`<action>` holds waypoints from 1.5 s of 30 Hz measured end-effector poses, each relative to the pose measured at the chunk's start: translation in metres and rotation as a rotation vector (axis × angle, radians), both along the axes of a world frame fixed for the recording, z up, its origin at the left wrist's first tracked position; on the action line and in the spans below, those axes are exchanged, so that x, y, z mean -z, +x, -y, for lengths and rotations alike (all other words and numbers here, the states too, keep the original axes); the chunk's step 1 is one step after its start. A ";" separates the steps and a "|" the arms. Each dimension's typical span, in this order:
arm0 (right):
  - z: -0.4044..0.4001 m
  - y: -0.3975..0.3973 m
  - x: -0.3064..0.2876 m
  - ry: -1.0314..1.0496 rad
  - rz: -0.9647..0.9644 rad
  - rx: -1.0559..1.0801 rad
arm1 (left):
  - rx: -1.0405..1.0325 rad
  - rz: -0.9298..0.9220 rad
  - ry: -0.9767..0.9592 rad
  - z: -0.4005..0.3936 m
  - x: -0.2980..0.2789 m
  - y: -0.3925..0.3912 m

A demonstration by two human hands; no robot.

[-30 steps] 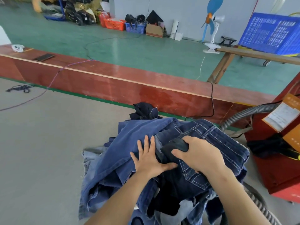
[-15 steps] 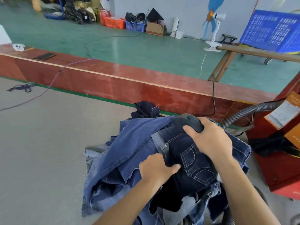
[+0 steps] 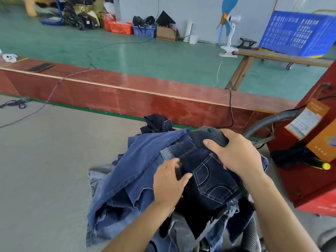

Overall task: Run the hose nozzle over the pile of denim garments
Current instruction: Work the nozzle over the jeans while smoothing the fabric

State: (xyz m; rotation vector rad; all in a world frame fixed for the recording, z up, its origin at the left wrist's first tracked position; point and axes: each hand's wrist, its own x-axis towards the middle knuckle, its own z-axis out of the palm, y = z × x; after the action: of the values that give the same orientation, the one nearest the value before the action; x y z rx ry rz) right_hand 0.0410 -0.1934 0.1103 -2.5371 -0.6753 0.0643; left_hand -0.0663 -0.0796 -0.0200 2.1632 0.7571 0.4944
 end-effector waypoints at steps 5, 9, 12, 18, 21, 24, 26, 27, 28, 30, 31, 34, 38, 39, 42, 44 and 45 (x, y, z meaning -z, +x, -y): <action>0.005 -0.002 -0.002 -0.052 -0.006 -0.049 | 0.039 0.086 -0.238 -0.007 0.019 -0.005; 0.006 -0.002 0.001 -0.079 -0.012 -0.083 | -0.161 0.270 -0.327 -0.024 0.018 -0.007; 0.006 -0.002 0.000 -0.094 -0.003 -0.087 | 0.014 0.122 -0.033 -0.030 0.022 -0.008; 0.007 0.000 -0.001 -0.078 0.001 -0.094 | 0.068 -0.081 0.469 -0.016 0.024 -0.005; 0.007 -0.001 -0.001 -0.090 -0.018 -0.107 | 0.224 -0.284 0.313 -0.019 0.033 0.004; 0.006 -0.005 0.002 -0.125 -0.034 -0.137 | 0.248 -0.390 0.176 -0.026 0.038 0.012; 0.006 -0.013 0.008 -0.186 -0.009 -0.154 | 0.238 -0.432 0.137 -0.029 0.036 0.014; 0.007 -0.018 0.012 -0.226 0.016 -0.166 | 0.229 -0.441 0.124 -0.029 0.036 0.014; 0.008 -0.023 0.016 -0.266 0.040 -0.178 | 0.225 -0.443 0.115 -0.029 0.037 0.014; 0.010 -0.034 0.023 -0.329 0.059 -0.199 | 0.218 -0.427 0.103 -0.027 0.038 0.013; 0.011 -0.038 0.026 -0.349 0.063 -0.209 | 0.212 -0.413 0.091 -0.027 0.039 0.012; 0.009 -0.046 0.032 -0.395 0.084 -0.235 | 0.193 -0.381 0.040 -0.026 0.042 0.010; 0.000 -0.052 0.041 -0.466 0.130 -0.246 | 0.174 -0.373 0.035 -0.024 0.042 0.009; -0.003 -0.053 0.044 -0.482 0.156 -0.241 | 0.164 -0.368 0.039 -0.023 0.043 0.009; -0.014 -0.052 0.053 -0.498 0.209 -0.227 | 0.154 -0.335 0.037 -0.020 0.045 0.011; -0.024 -0.053 0.058 -0.486 0.223 -0.222 | 0.135 -0.320 0.027 -0.020 0.046 0.012; -0.028 -0.053 0.061 -0.469 0.226 -0.218 | 0.115 -0.316 0.026 -0.021 0.047 0.012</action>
State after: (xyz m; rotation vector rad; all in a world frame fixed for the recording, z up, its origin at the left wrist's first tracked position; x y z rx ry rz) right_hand -0.0122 -0.1654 0.0497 -2.9312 -1.1393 0.0114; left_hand -0.0539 -0.0587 -0.0674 2.3240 0.7910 0.1030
